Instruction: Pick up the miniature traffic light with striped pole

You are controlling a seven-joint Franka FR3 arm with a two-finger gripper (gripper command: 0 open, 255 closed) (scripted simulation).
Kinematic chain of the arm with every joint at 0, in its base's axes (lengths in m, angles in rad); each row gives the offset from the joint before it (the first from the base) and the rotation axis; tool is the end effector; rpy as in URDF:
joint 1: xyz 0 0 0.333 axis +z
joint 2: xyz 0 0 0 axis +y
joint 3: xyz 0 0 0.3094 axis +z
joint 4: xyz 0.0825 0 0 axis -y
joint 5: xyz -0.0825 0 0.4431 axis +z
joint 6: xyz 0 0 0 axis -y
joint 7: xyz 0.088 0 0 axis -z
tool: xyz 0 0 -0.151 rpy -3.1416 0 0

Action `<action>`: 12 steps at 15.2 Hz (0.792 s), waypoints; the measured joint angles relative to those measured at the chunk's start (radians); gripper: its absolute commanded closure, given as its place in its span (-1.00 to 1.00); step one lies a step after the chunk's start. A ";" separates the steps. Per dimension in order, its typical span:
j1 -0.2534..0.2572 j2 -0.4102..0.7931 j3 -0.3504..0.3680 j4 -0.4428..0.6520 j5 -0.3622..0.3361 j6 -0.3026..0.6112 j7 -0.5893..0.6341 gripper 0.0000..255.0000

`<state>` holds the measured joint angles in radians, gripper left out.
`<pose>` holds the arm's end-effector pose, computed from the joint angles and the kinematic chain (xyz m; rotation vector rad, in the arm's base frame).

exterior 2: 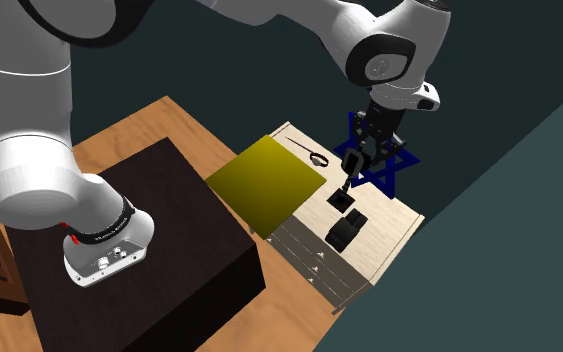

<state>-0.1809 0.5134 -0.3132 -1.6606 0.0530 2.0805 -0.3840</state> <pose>0.6342 -0.3223 0.2355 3.0643 -0.1608 -0.1651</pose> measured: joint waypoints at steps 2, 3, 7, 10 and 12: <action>0.000 -0.001 0.000 -0.001 0.000 0.000 0.001 1.00; 0.001 -0.004 -0.001 0.000 -0.001 -0.005 0.001 1.00; 0.003 -0.025 -0.005 0.017 -0.007 -0.043 0.001 1.00; 0.006 -0.043 -0.007 0.030 -0.012 -0.074 0.002 1.00; 0.006 -0.054 -0.009 0.043 -0.015 -0.097 0.002 1.00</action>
<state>-0.1745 0.4596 -0.3223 -1.6179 0.0376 1.9840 -0.3817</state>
